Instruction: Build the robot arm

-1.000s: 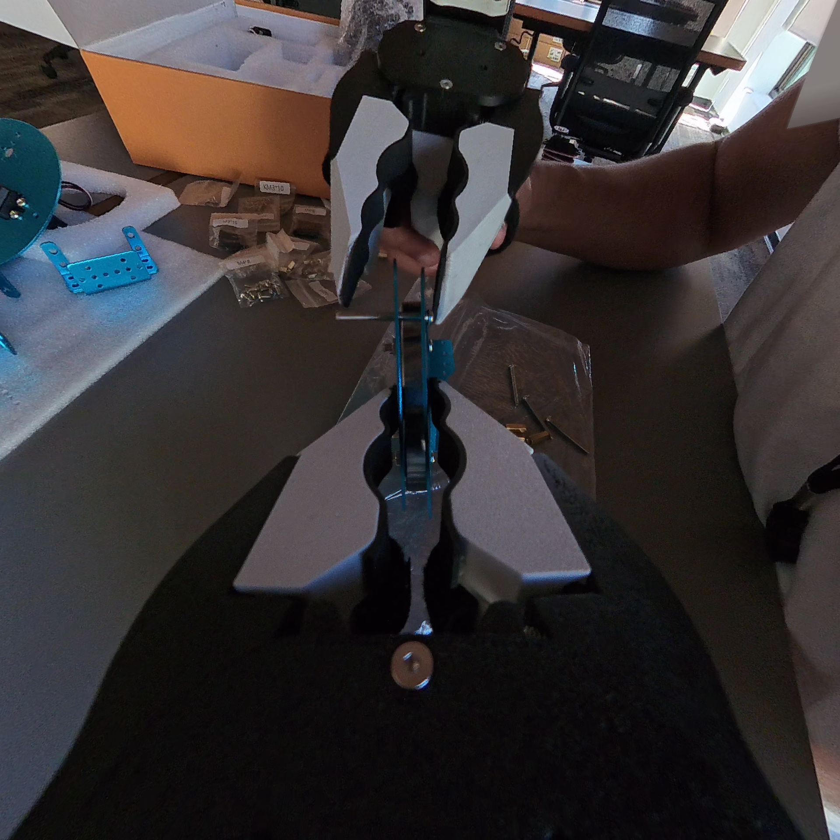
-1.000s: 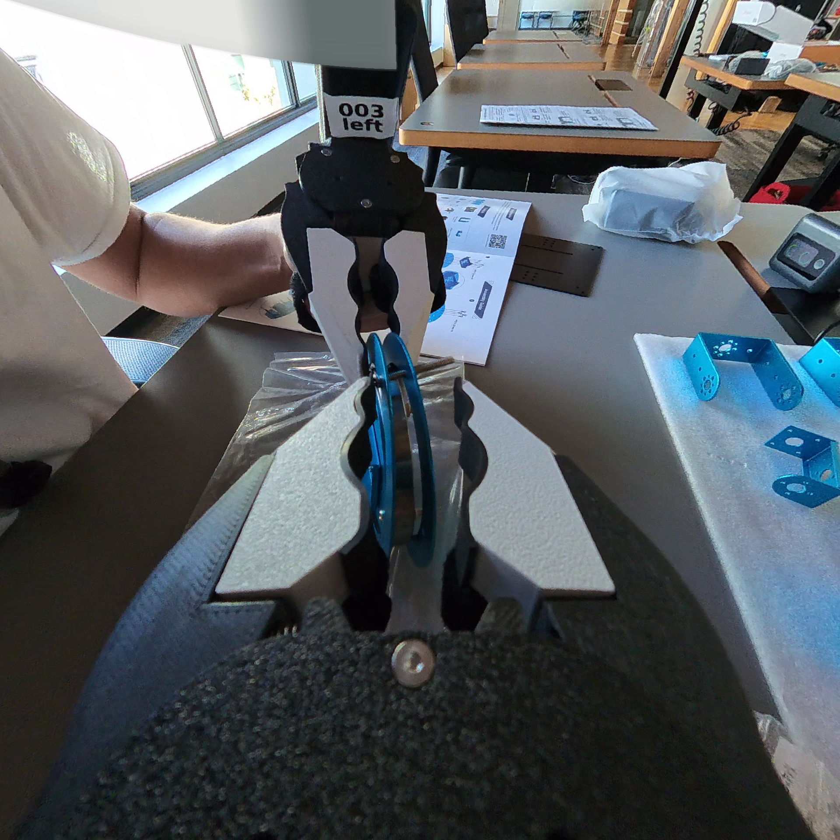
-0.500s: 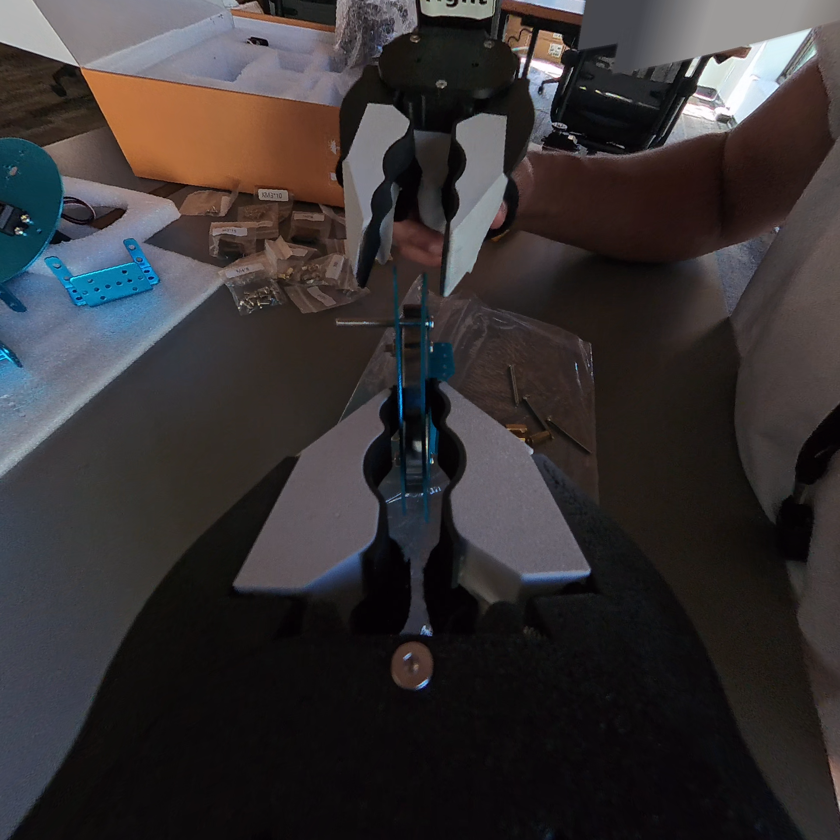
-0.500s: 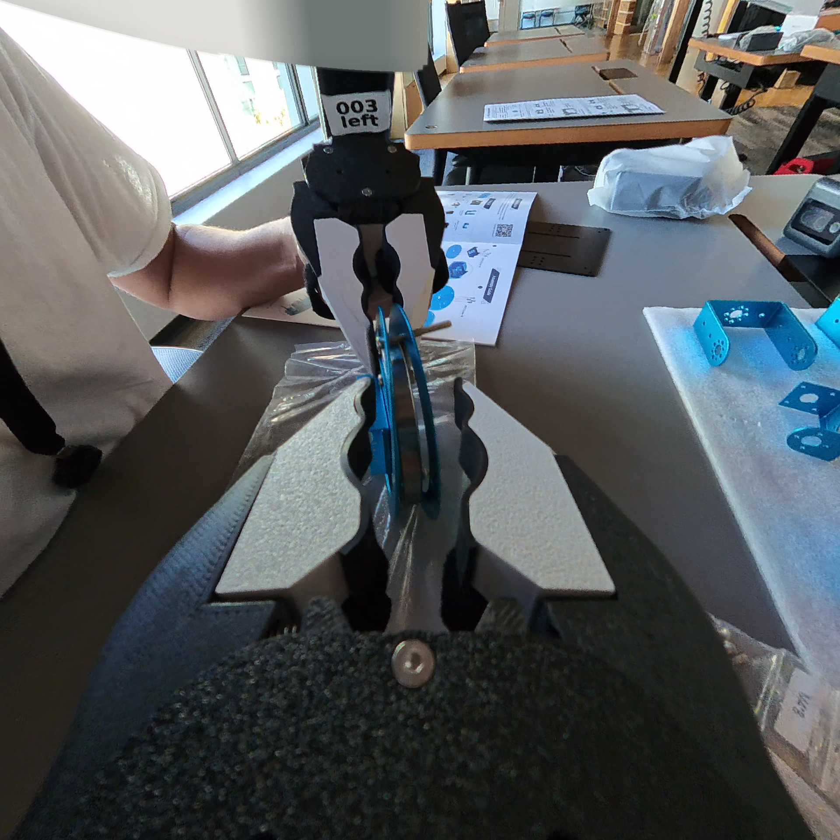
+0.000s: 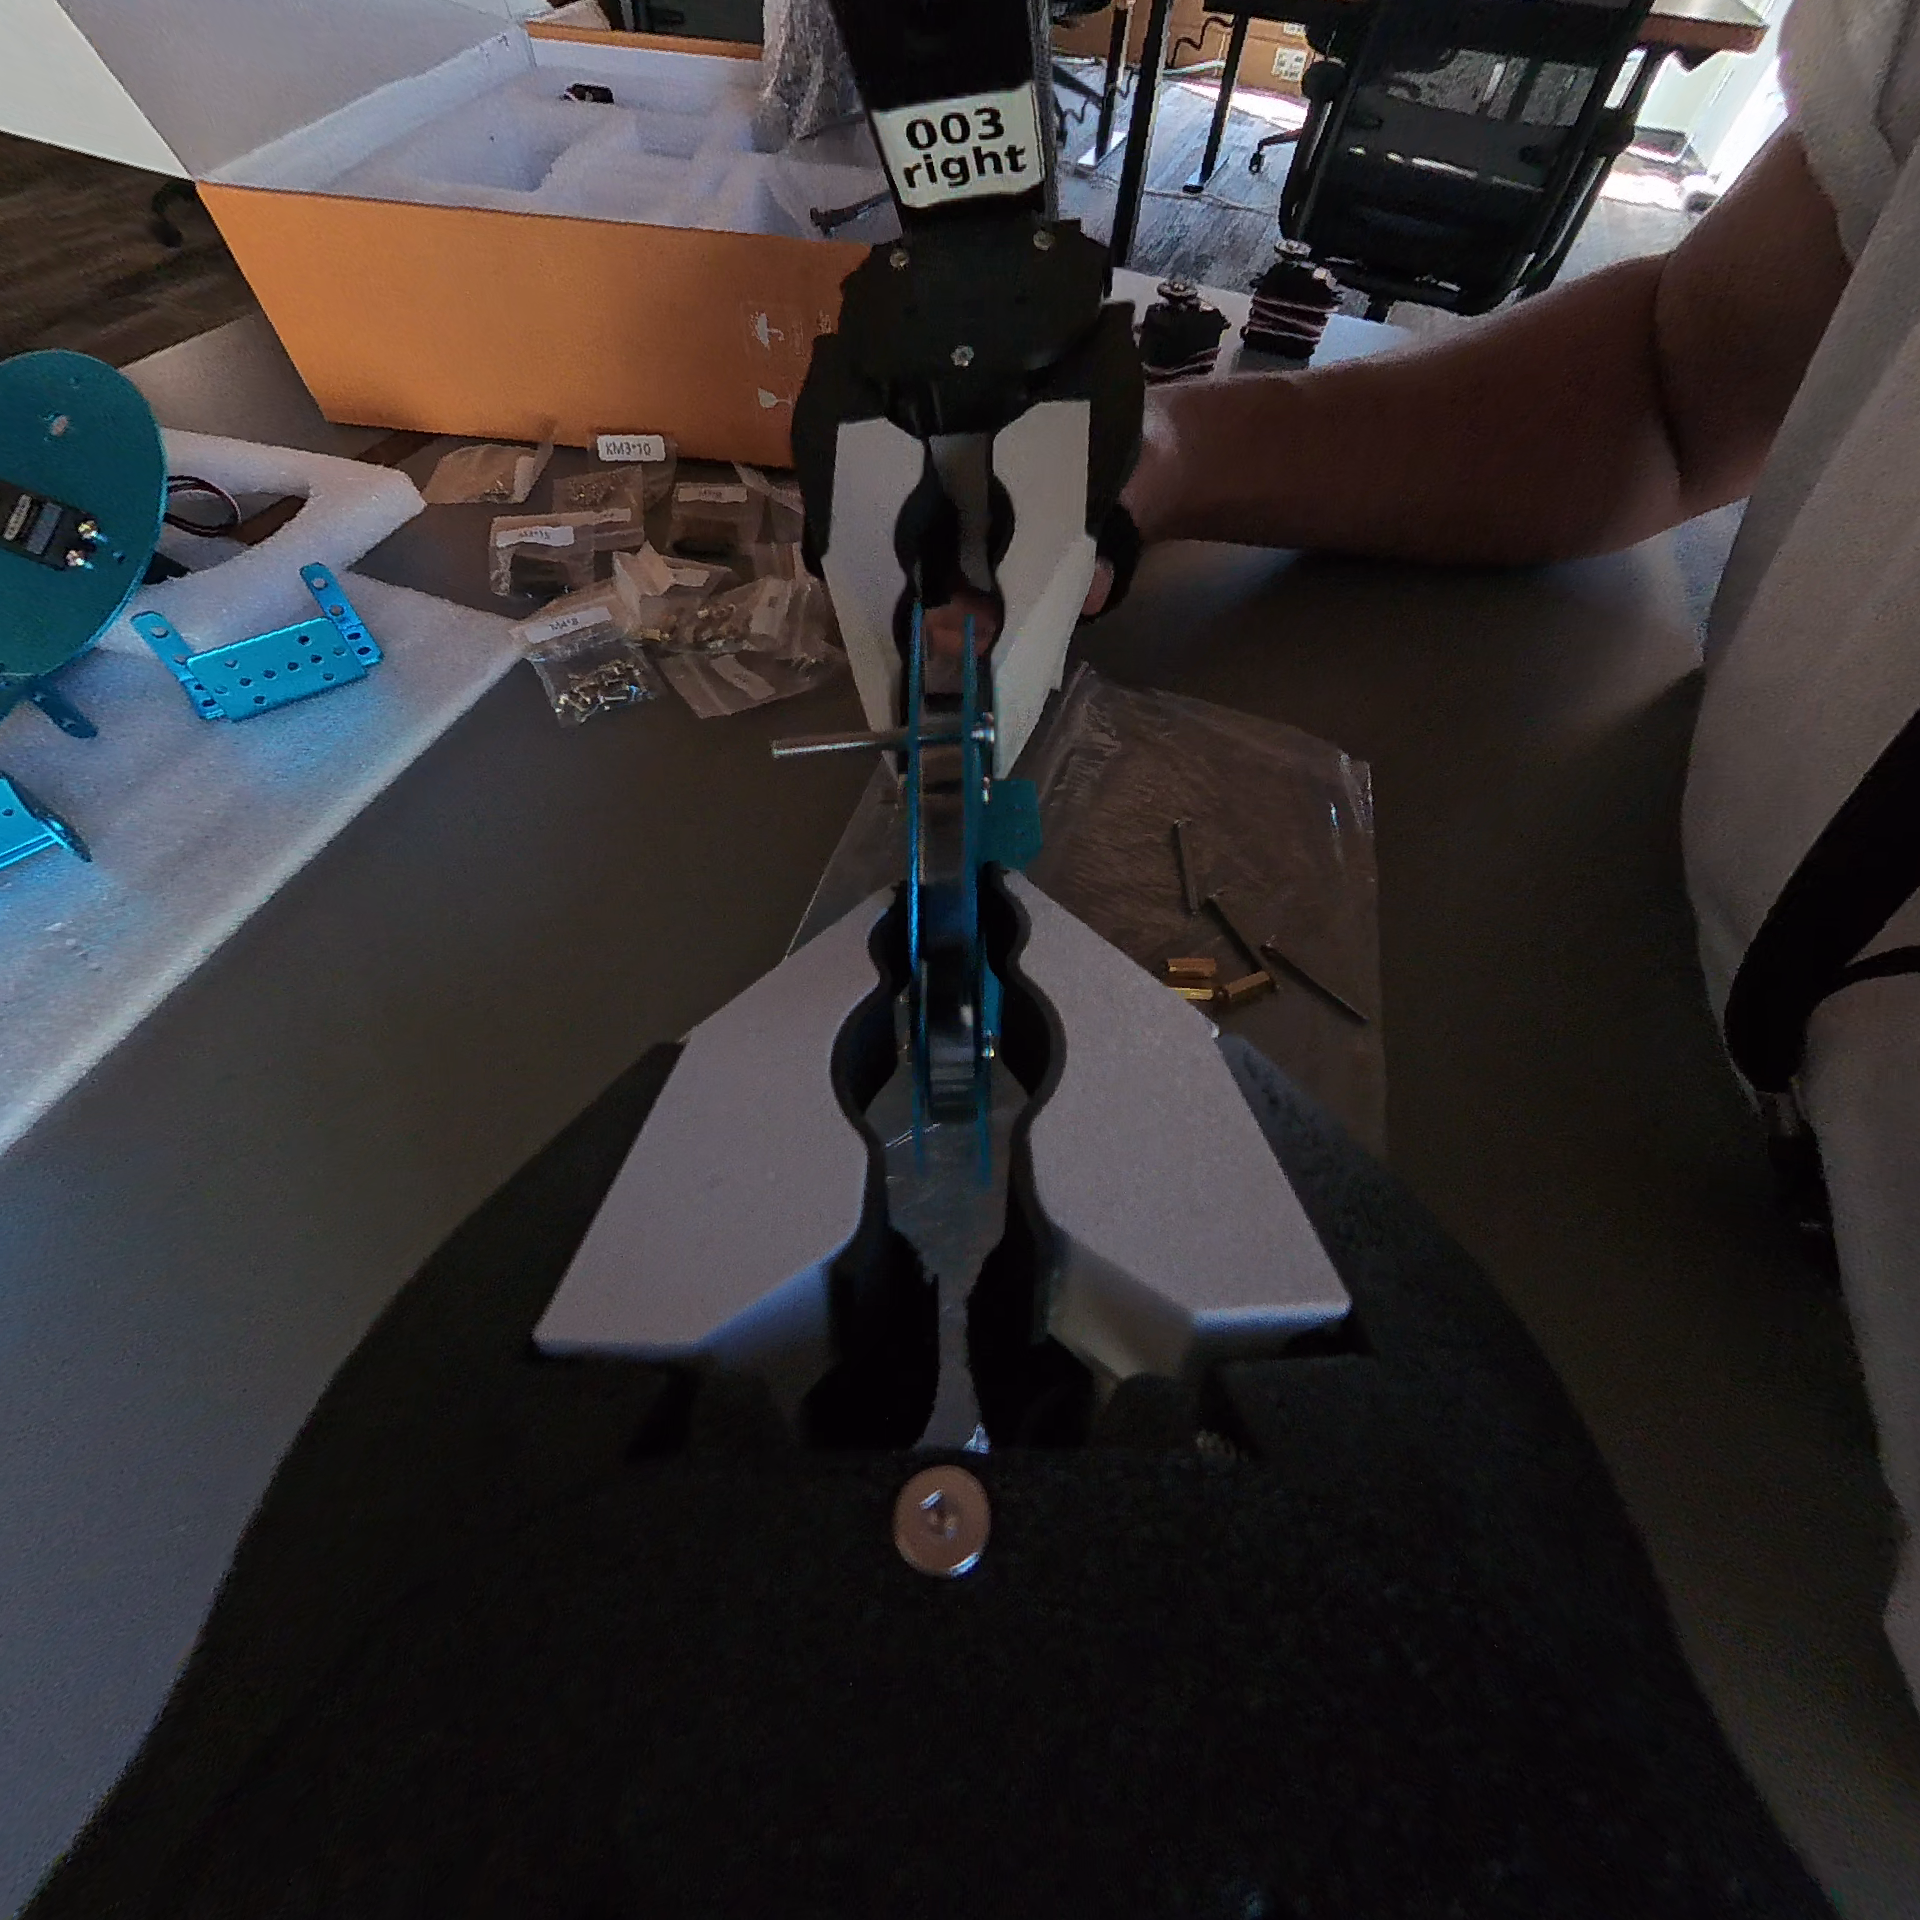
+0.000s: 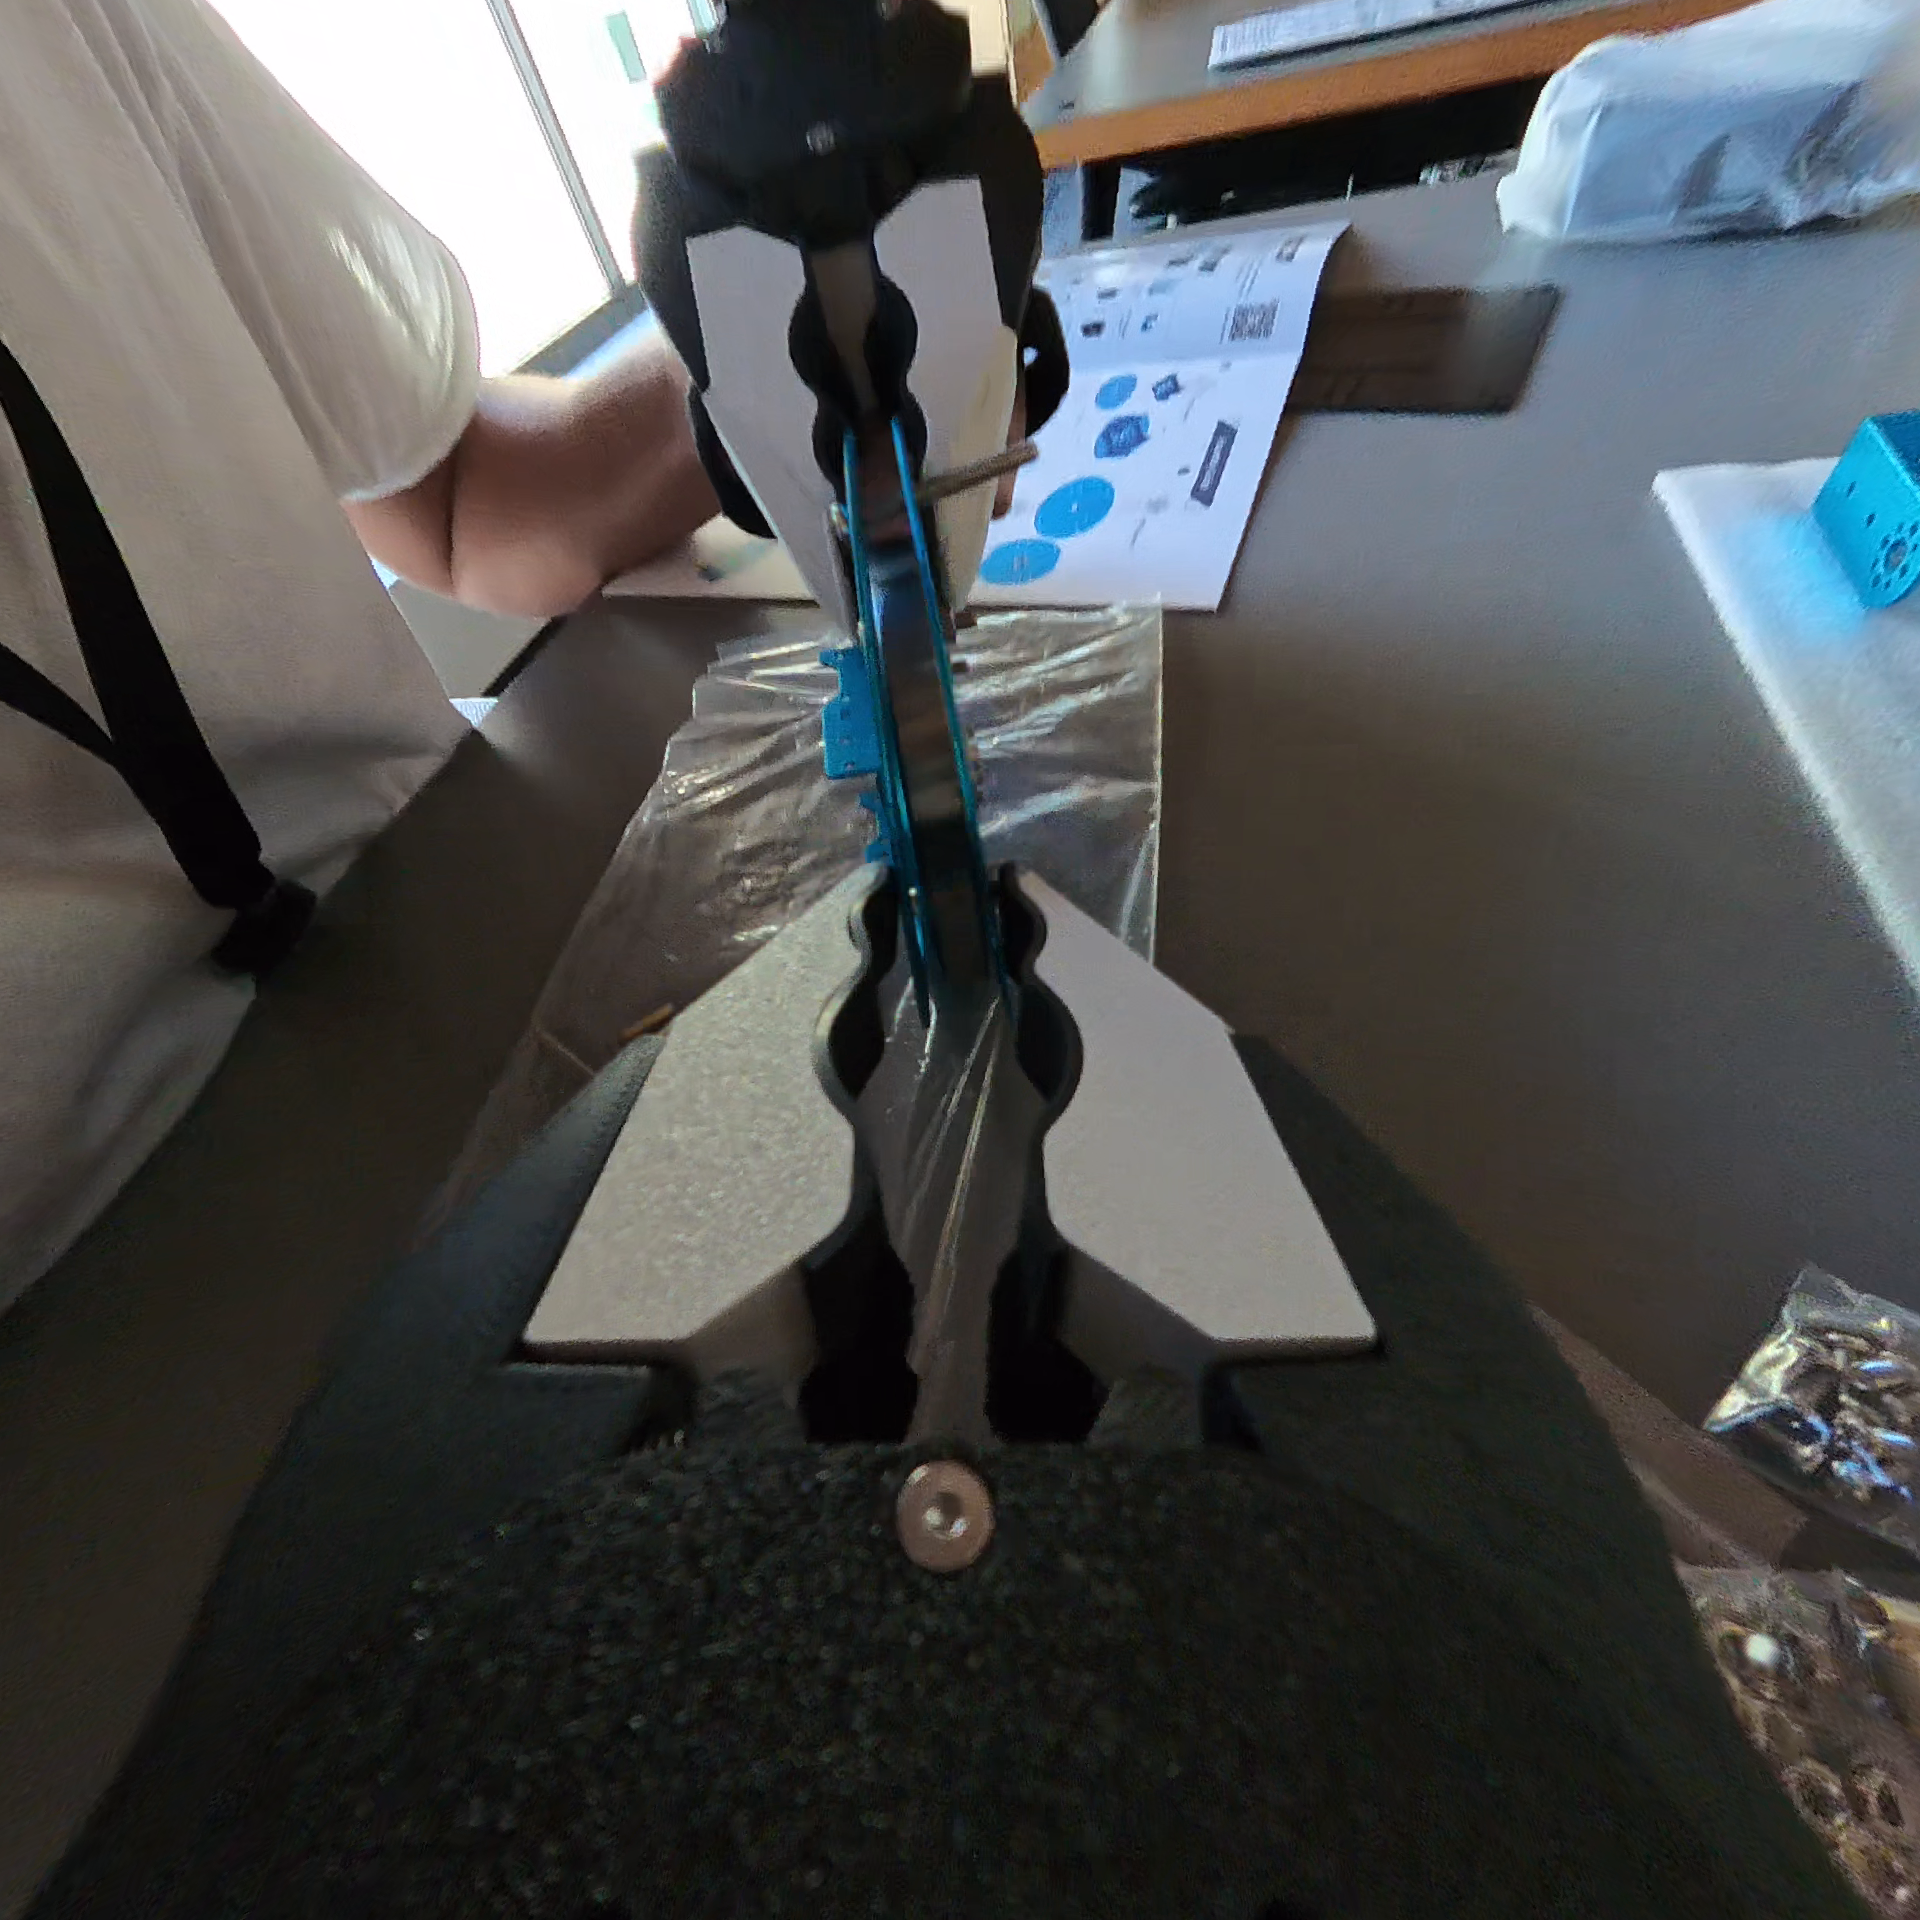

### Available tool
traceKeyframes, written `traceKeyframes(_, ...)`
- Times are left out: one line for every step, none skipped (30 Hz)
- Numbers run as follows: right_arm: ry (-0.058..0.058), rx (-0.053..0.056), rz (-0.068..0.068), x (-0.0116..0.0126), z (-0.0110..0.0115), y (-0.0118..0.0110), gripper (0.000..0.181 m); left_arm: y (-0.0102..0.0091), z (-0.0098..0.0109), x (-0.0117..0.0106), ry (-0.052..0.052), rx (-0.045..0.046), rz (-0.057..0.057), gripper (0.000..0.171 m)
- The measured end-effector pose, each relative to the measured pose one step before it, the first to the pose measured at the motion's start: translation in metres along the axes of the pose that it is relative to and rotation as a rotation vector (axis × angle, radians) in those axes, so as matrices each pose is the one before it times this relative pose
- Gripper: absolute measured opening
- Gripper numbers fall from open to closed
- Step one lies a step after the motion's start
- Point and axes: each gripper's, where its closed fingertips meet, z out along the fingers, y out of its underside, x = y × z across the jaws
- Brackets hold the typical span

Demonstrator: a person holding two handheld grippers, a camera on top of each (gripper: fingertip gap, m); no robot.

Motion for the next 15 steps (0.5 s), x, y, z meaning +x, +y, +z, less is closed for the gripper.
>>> traceKeyframes(0.0018,0.0007,0.0011,0.00033,0.00062,0.00063,0.016,0.00004,-0.00005,0.00032,-0.0027,-0.00236,0.0099,0.012)
traceKeyframes(-0.0039,0.0045,0.0049,-0.00039,0.00016,-0.00024,0.015,0.00009,0.00001,0.00009,-0.0046,-0.00315,0.0114,0.012)
traceKeyframes(-0.0020,-0.0008,0.0106,0.00024,0.00008,0.00023,0.015,-0.00012,0.00000,-0.00005,-0.0064,-0.00241,0.0118,0.012)
traceKeyframes(-0.0043,-0.0009,0.0061,-0.00007,0.00005,0.00020,0.015,-0.00003,-0.00003,0.00037,-0.0057,-0.00422,0.0146,0.012)
traceKeyframes(-0.0049,-0.0022,0.0034,-0.00046,-0.00012,0.00040,0.016,-0.00028,0.00013,0.00042,-0.0107,-0.00513,0.0255,0.012)
traceKeyframes(0.0021,-0.0056,0.0013,0.00031,0.00000,0.00083,0.016,-0.00058,0.00018,0.00018,-0.0150,-0.00200,0.0300,0.012)
traceKeyframes(0.0076,-0.0009,-0.0052,0.00086,-0.00034,0.00025,0.016,-0.00042,0.00028,-0.00014,-0.0136,-0.00257,0.0212,0.012)
traceKeyframes(0.0097,0.0062,-0.0093,0.00091,-0.00095,-0.00088,0.013,-0.00062,-0.00006,-0.00016,-0.0117,-0.00246,0.0163,0.012)
traceKeyframes(0.0091,0.0077,-0.0067,0.00095,-0.00091,-0.00147,0.011,-0.00140,-0.00030,-0.00017,-0.0077,0.00340,0.0089,0.012)
traceKeyframes(-0.0032,0.0056,-0.0003,-0.00051,-0.00051,-0.00142,0.011,-0.00167,-0.00075,0.00029,-0.0015,0.00739,0.0051,0.012)
traceKeyframes(-0.0071,0.0087,0.0037,-0.00087,-0.00038,-0.00170,0.011,-0.00140,-0.00109,0.00029,0.0014,0.00795,0.0021,0.012)
traceKeyframes(-0.0075,0.0060,0.0038,-0.00101,0.00007,-0.00144,0.011,-0.00134,-0.00113,0.00013,0.0022,0.00591,-0.0001,0.012)
traceKeyframes(-0.0018,0.0051,0.0015,-0.00051,0.00044,-0.00114,0.011,-0.00140,-0.00127,0.00020,0.0011,0.00651,0.0027,0.012)
traceKeyframes(-0.0037,0.0041,-0.0028,-0.00091,0.00049,-0.00105,0.011,-0.00123,-0.00110,0.00028,0.0012,0.00495,0.0043,0.012)
traceKeyframes(-0.0015,0.0045,-0.0015,-0.00053,0.00042,-0.00101,0.011,-0.00155,-0.00092,0.00031,-0.0008,0.00688,0.0029,0.012)
